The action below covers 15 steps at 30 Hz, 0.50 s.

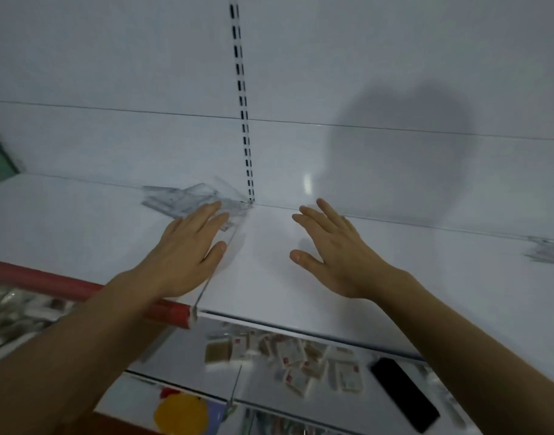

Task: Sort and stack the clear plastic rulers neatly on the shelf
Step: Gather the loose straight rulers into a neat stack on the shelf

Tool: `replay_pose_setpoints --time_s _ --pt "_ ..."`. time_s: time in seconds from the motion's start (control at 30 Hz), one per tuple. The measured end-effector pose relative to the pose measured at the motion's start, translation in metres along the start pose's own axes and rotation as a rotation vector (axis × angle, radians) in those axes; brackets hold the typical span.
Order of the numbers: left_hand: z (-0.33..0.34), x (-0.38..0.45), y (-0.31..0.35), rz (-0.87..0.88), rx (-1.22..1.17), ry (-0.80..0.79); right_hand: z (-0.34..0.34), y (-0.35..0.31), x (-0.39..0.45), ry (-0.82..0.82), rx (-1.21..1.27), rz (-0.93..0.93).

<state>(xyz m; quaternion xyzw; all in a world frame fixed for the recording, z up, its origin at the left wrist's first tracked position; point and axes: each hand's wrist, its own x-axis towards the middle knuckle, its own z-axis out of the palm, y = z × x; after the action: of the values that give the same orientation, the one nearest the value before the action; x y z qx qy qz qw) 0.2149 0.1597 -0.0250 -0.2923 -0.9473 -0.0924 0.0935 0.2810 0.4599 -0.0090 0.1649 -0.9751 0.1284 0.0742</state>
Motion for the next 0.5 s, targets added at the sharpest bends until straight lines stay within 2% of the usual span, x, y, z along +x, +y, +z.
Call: replay_pose_setpoints --time_s 0.17,0.3,0.5 --pt "-0.010 0.002 -0.104 -0.024 -0.019 -0.015 0.029 -0.061 0.077 -0.018 0.036 0.003" --pt "-0.004 0.015 -0.160 0.005 -0.100 -0.010 0.048 -0.093 0.128 0.010 0.001 0.001" --pt "0.001 0.049 -0.196 0.203 -0.224 0.101 0.072 -0.118 0.176 -0.009 -0.013 0.039"
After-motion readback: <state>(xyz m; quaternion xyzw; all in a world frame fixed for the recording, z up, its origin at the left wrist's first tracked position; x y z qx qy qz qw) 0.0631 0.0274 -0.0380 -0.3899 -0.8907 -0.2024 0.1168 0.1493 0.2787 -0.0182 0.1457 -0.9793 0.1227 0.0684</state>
